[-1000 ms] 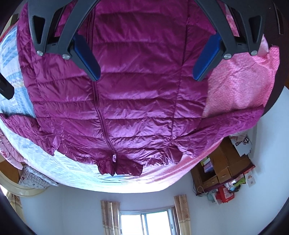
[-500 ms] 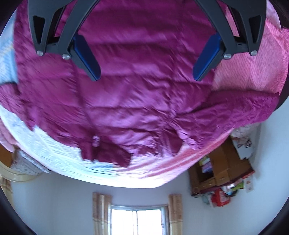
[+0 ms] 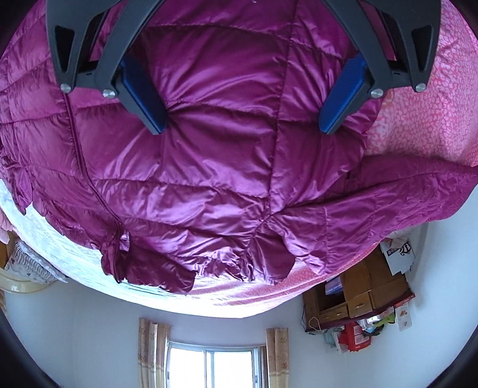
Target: Fold large clothes
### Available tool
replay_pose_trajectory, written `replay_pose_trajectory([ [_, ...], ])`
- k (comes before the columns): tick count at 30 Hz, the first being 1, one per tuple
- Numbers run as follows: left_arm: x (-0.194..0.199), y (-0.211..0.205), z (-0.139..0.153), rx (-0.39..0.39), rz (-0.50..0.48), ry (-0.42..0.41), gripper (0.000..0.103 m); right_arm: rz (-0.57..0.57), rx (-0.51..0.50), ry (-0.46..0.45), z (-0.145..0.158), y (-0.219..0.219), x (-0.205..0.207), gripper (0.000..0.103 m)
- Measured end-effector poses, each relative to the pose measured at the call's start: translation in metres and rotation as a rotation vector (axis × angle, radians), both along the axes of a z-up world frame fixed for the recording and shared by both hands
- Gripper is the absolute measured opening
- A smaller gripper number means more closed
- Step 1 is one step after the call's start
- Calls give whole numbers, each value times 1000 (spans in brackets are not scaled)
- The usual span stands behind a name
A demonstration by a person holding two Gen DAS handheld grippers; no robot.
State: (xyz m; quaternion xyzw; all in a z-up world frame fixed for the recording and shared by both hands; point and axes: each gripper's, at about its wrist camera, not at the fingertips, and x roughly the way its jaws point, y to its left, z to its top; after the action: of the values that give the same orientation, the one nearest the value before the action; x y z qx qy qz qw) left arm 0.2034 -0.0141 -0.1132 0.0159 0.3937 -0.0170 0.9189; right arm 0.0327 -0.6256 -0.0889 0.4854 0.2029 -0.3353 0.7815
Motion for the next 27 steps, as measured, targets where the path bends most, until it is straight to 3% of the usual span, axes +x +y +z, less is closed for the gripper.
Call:
replay_pose_trajectory([
  [2, 1, -1, 0, 7, 0, 1, 103, -9, -21, 16, -1, -4, 6, 82],
  [3, 0, -1, 0, 7, -1, -1, 103, -12, -45, 38, 0, -3, 8, 75],
  [4, 0, -1, 0, 6, -1, -2, 103, -15, -69, 73, -1, -3, 8, 57],
  [7, 2, 0, 0, -3, -3, -4, 103, -1, -101, 120, -5, -7, 4, 23],
  [10, 2, 0, 0, -8, -5, -3, 103, 50, -123, 112, 1, -10, -1, 11],
  [14, 2, 2, 0, -21, -9, -3, 103, 112, -290, 90, 48, 25, -7, 9],
  [17, 2, 3, 1, -24, -12, -4, 103, 241, -444, 28, 103, 78, 8, 9],
  [21, 0, 7, 5, -49, -37, -1, 103, 431, -556, -64, 155, 157, 41, 9],
  [27, -18, 38, 25, -109, -4, -59, 103, 712, -569, -156, 166, 273, 94, 9],
])
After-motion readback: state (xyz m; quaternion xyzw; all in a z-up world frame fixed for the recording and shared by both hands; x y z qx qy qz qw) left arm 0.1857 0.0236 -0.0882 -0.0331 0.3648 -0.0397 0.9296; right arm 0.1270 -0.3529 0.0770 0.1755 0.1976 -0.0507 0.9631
